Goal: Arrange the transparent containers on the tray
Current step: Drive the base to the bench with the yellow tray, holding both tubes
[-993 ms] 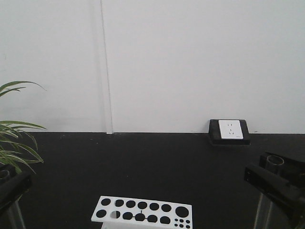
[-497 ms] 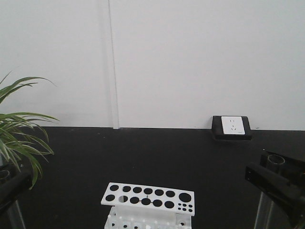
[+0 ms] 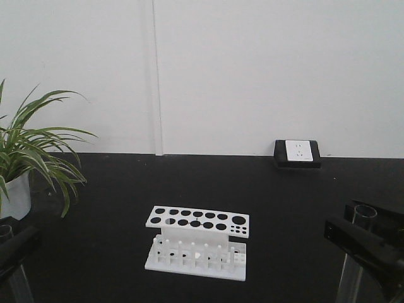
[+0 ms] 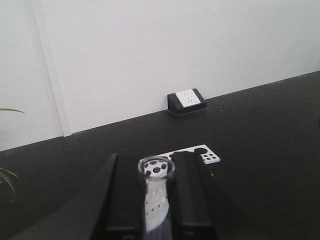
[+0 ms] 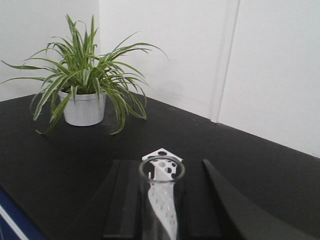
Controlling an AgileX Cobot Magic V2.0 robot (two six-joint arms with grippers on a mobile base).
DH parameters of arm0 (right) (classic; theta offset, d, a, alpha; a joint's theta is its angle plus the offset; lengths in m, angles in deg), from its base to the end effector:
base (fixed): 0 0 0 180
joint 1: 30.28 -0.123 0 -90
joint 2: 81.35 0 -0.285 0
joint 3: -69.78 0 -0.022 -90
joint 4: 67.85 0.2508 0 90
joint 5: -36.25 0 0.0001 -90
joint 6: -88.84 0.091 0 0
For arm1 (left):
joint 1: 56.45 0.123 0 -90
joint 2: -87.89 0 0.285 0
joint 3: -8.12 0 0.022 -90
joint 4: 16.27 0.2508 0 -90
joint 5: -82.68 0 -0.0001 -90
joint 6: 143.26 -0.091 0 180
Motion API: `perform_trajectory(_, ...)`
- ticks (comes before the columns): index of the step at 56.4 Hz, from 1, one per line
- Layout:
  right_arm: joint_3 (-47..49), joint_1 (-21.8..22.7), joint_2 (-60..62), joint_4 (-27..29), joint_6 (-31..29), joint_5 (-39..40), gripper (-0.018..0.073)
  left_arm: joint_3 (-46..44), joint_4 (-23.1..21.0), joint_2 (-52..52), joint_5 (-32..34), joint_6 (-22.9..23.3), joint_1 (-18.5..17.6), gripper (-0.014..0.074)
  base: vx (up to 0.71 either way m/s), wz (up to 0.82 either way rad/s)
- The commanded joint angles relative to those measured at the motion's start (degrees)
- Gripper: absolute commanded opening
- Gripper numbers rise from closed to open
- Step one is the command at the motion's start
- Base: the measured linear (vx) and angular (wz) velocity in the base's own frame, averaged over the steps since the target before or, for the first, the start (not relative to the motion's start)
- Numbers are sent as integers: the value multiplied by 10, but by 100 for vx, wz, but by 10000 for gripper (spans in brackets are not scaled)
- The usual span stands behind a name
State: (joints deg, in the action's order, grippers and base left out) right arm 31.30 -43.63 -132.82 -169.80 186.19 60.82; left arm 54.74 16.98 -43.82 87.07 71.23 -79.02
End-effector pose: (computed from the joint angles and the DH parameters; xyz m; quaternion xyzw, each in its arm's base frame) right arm 0.1433 0.0720 0.3604 -0.2581 0.6900 0.1971 0.6469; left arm 0.1399 -0.0622 0.3342 0.1462 0.6996 -0.1594 0.6810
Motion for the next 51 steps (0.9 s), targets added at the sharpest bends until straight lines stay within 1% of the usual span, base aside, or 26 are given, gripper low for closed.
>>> perform_trajectory(1, 17, 2, 4, -7, -1, -12, -11, -17, -8, -3, 39, 4, -4, -6, -27, -2)
perform_trajectory(27, 17, 2, 4, -7, -2, -12, -11, -17, -8, -3, 39, 4, -4, -6, -30, 6)
perform_trajectory(51, 17, 2, 4, -7, -1, -10, -11, -17, -8, -3, 39, 4, -4, -6, -33, 30)
